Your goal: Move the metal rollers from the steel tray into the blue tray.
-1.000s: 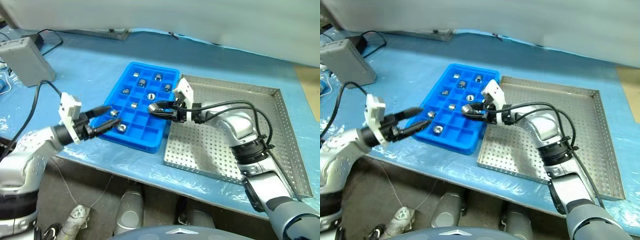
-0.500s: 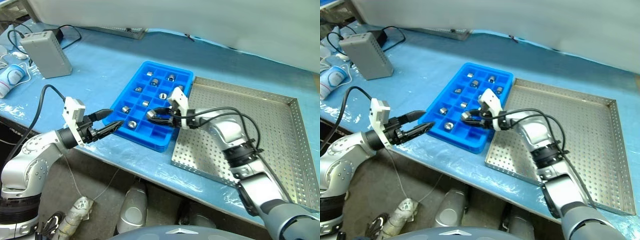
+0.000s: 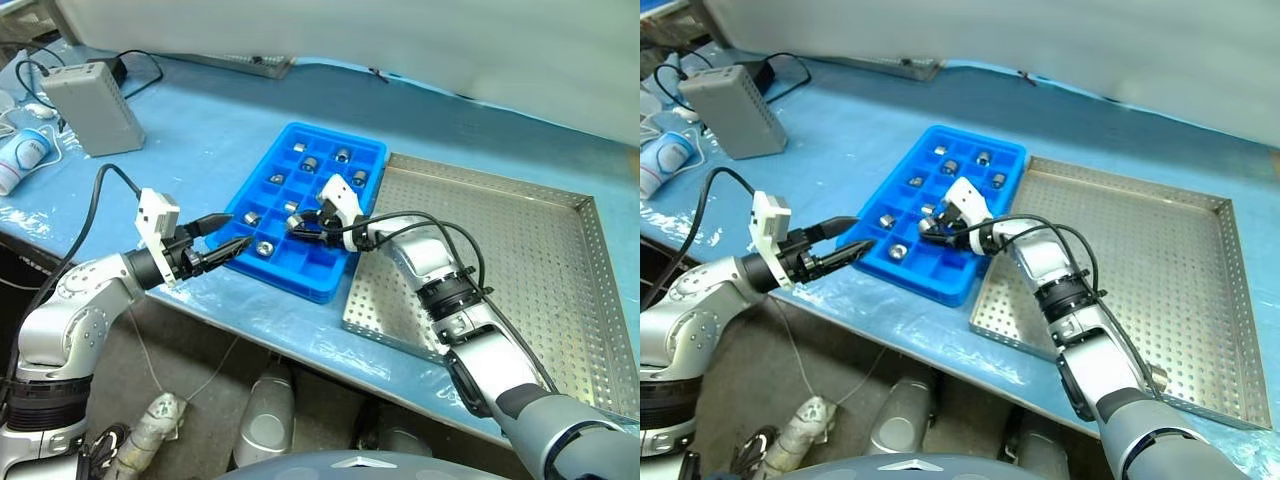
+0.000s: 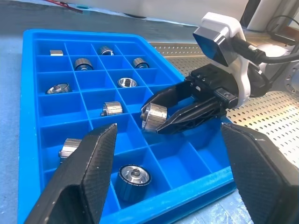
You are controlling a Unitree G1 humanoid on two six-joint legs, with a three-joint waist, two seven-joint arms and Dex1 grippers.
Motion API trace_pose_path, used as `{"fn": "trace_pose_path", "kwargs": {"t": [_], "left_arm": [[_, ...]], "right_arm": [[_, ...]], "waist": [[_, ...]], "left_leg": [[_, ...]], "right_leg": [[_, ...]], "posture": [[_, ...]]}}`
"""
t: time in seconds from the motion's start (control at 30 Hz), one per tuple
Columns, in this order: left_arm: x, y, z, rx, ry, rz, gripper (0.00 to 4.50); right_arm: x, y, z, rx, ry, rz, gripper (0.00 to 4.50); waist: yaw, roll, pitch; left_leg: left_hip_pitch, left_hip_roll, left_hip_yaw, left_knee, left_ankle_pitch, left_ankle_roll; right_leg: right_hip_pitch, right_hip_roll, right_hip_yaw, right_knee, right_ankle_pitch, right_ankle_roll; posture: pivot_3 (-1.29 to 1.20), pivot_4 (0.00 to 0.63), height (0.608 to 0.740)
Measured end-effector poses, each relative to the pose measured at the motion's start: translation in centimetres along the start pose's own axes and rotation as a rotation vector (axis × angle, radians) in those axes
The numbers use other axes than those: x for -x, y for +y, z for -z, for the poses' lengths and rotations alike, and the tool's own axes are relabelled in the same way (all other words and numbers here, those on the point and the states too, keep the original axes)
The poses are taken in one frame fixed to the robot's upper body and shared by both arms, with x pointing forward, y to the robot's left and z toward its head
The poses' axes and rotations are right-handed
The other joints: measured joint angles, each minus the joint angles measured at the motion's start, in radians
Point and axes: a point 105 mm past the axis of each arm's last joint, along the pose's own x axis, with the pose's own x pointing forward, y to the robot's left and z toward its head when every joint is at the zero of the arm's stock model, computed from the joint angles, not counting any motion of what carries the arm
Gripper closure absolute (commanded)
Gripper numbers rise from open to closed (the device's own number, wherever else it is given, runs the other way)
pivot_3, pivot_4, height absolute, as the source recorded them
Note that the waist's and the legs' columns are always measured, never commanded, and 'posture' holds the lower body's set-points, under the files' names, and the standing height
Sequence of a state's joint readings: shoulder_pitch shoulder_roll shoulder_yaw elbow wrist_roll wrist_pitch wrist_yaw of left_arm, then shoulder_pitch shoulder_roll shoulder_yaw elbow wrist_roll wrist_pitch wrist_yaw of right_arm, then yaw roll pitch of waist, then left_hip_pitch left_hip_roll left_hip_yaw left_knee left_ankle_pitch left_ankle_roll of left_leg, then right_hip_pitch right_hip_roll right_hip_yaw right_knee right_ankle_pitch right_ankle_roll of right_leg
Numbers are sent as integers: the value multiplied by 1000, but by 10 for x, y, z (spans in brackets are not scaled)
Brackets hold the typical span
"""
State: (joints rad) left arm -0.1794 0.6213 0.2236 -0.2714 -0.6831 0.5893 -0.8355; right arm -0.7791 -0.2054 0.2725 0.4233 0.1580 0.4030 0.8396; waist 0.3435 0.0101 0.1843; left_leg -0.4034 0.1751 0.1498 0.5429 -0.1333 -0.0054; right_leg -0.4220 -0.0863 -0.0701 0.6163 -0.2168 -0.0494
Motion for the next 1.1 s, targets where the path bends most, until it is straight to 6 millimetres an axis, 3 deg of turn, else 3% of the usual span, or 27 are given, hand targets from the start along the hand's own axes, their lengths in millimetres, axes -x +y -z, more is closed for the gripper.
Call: {"fn": "trace_pose_path", "kwargs": {"t": [0.03,0.2,0.33,0.43,0.53,0.63,0.8,0.93,1.0,1.1], "left_arm": [[0,0,1,3,2,2,757],[-7,-1,6,25,2,22,757],[-13,-3,2,14,-10,49,757],[-21,-3,5,24,-9,79,757],[-31,-4,4,32,-17,121,757],[-45,-6,2,36,-23,173,757],[-73,-18,7,62,-24,293,757],[-93,-27,8,69,-30,377,757],[-108,-35,7,71,-48,429,757],[-116,-40,13,86,-48,463,757]], "right_arm": [[0,-1,0,-1,-1,3,2730],[0,-4,-2,4,-23,37,1137],[2,-1,-1,-39,-19,23,1137],[15,-5,-7,-57,-50,50,1137],[46,-15,-15,-41,-69,103,1137],[91,-14,-22,-15,-68,132,1137],[165,-3,-15,25,74,192,1137],[209,12,-15,58,203,209,1137],[235,22,2,46,342,218,1137],[255,34,23,2,456,205,1137]], "waist": [[0,0,0],[-1,0,0],[-3,0,0],[-3,0,0],[-5,0,0],[-11,-1,0],[-56,-1,-1],[-108,-1,-2],[-128,-1,-3],[-171,-2,-3]], "left_leg": [[0,0,0,0,0,0],[0,0,0,0,0,0],[0,0,0,1,0,0],[0,0,0,1,0,0],[0,-1,1,3,0,0],[1,-1,1,4,0,0],[1,-2,2,4,2,-3],[2,-1,3,4,2,-3],[3,-1,3,3,-1,2],[4,-2,4,5,-4,8]], "right_leg": [[0,0,0,0,0,0],[0,0,0,1,0,0],[0,0,0,1,1,-1],[0,0,1,1,0,0],[0,0,2,2,0,1],[1,0,3,2,1,2],[2,0,4,1,1,4],[4,1,4,-2,2,5],[7,1,4,-9,3,7],[11,1,3,-13,3,8]], "posture": [[473,150,740],[438,150,740],[394,150,740],[337,150,740],[261,150,740],[184,150,740],[44,150,740],[-35,150,740],[-63,150,740],[-80,150,740]]}}
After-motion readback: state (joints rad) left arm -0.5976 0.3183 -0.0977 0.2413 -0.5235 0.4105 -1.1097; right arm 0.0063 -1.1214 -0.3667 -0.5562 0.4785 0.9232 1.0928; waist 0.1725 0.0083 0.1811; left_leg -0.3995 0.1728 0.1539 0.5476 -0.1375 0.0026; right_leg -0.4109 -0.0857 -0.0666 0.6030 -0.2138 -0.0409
